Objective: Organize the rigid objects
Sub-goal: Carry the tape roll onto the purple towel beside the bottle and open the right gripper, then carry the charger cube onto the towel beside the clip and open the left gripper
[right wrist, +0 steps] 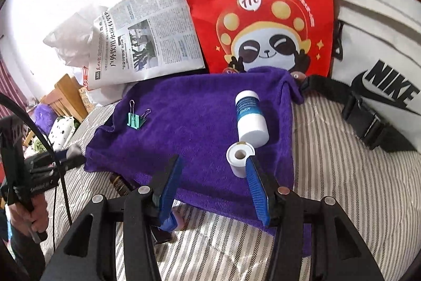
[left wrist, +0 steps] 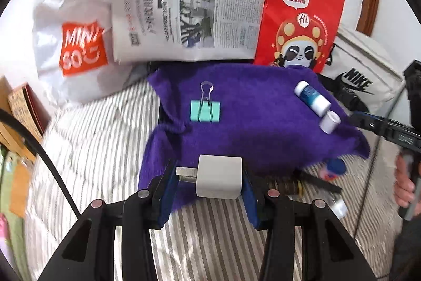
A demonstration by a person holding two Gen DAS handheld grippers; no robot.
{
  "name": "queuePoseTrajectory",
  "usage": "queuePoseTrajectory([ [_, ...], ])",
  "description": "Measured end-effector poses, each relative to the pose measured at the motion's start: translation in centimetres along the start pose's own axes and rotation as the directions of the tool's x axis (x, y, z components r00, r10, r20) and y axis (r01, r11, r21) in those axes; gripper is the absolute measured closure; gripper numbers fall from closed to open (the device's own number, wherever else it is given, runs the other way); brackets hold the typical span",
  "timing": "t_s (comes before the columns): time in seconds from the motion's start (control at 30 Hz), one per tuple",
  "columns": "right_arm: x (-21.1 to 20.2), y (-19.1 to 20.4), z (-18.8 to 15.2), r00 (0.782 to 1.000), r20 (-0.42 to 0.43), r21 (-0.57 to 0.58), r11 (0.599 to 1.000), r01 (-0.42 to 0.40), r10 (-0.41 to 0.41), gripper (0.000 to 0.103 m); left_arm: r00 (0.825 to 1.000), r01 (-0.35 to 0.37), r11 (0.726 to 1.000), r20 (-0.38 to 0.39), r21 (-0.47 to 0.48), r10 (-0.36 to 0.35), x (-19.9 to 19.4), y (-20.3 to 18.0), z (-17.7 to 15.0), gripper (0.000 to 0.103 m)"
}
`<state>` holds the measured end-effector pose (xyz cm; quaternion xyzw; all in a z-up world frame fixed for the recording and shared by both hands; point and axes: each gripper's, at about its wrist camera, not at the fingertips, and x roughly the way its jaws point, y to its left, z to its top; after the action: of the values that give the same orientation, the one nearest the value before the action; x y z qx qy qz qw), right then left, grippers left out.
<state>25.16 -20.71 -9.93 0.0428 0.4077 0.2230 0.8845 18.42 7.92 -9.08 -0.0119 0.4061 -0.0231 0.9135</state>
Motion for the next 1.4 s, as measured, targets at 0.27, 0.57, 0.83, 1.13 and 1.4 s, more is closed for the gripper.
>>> queuePoseTrajectory([
  [0.27, -0.7, -0.4, 0.1, 0.999, 0.023, 0.019, 0.999, -0.027, 0.027, 0.053, 0.999, -0.036, 0.999, -0.033, 0.005, 0.036, 4.2, -0.7, 2.9, 0.06],
  [0.57, 0.1, -0.7, -0.2, 1.0, 0.009, 0.023, 1.0, -0.022, 0.021, 0.053, 0.992, -0.067, 0.998, -0.106, -0.009, 0.066, 8.4, -0.8, 3.7, 0.06],
  [0.83, 0.1, 0.4, -0.4, 1.0, 0.012, -0.031, 1.0, 0.007, -0.007, 0.053, 0.985, -0.11, 0.994, -0.129, 0.026, 0.112, 9.5, -1.2, 3.4, 0.06],
  [1.13, 0.8, 1.1, -0.7, 1.0, 0.001, -0.031, 0.999, -0.028, 0.028, 0.053, 0.982, -0.123, 0.992, -0.142, 0.032, 0.126, 9.6, -1.5, 3.3, 0.058],
  [1.4, 1.4, 1.4, -1.0, 0.999, -0.012, -0.034, 0.999, -0.041, 0.041, 0.053, 0.973, -0.119, 0.992, -0.193, 0.043, 0.125, 8.6, -1.8, 2.9, 0.053],
])
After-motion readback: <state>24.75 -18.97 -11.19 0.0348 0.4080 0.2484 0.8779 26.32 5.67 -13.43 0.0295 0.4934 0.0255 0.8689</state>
